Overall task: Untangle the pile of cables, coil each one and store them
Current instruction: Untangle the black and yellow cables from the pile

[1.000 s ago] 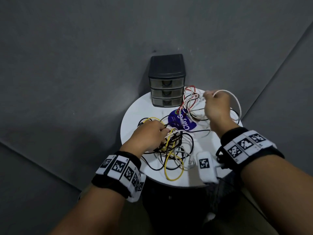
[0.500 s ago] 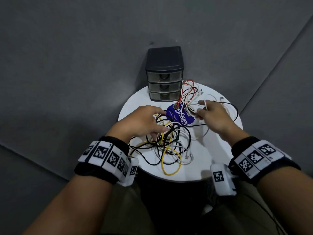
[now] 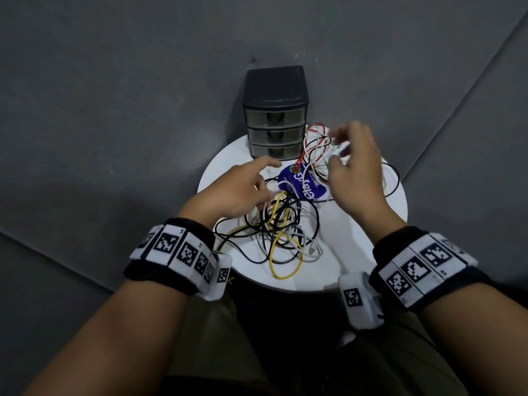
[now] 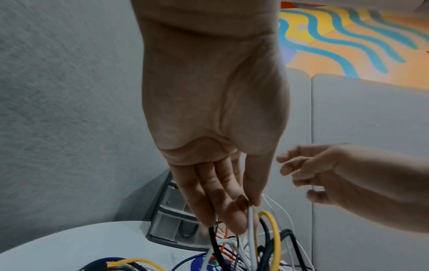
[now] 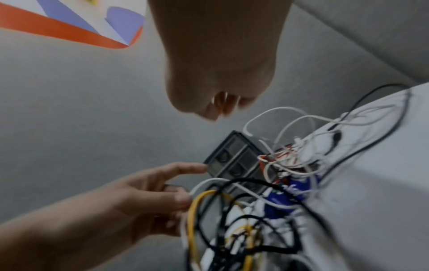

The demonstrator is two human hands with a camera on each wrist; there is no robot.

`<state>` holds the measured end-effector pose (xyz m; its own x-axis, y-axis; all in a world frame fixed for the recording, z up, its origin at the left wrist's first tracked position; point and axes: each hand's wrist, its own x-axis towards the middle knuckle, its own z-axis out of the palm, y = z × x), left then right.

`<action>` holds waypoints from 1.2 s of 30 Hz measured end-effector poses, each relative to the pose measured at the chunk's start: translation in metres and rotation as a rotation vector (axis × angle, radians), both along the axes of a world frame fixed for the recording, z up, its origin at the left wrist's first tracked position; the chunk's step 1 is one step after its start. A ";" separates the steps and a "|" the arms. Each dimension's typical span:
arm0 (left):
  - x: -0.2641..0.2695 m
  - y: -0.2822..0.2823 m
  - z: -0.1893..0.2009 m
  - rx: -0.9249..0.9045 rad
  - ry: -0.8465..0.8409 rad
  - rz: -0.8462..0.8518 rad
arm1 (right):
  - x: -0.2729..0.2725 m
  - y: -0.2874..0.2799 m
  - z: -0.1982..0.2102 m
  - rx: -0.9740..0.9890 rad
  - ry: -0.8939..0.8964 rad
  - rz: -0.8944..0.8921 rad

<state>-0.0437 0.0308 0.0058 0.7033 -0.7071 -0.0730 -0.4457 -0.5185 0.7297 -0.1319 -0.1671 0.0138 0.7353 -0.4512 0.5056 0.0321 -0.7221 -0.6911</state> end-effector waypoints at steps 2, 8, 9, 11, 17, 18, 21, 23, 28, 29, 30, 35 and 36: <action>0.000 -0.002 0.002 -0.017 -0.012 -0.031 | 0.008 0.012 0.004 -0.013 0.162 0.218; 0.003 0.003 0.006 -0.064 0.015 -0.031 | 0.016 0.027 -0.003 -0.202 0.517 0.446; 0.002 0.004 0.006 -0.073 0.027 -0.029 | 0.016 0.027 -0.003 -0.205 0.506 0.445; 0.003 0.005 0.003 -0.097 0.064 -0.027 | 0.015 0.027 -0.003 -0.202 0.492 0.458; 0.002 0.002 -0.014 -0.090 0.091 -0.067 | 0.014 0.021 0.008 -0.125 0.410 0.463; 0.002 0.001 -0.015 -0.092 0.093 -0.072 | 0.013 0.019 0.010 -0.127 0.408 0.463; 0.001 -0.002 -0.016 -0.073 0.100 -0.102 | 0.012 0.015 0.015 -0.121 0.410 0.456; 0.003 -0.004 -0.015 -0.046 0.102 -0.120 | 0.013 0.013 0.017 -0.111 0.400 0.433; 0.009 -0.006 -0.015 0.023 0.096 -0.155 | 0.015 0.010 0.024 -0.090 0.373 0.371; 0.010 -0.007 -0.015 0.027 0.093 -0.151 | 0.016 0.011 0.025 -0.097 0.373 0.361; 0.010 -0.007 -0.015 0.032 0.087 -0.150 | 0.016 0.011 0.025 -0.102 0.370 0.350; 0.011 -0.009 -0.016 0.068 0.063 -0.148 | 0.017 0.009 0.025 -0.100 0.338 0.297; 0.011 -0.009 -0.015 0.073 0.057 -0.149 | 0.017 0.009 0.024 -0.097 0.335 0.288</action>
<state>-0.0331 0.0222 -0.0090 0.5847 -0.7944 -0.1646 -0.4806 -0.5026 0.7186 -0.1152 -0.1582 0.0378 0.9542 -0.1664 0.2487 0.0276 -0.7786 -0.6270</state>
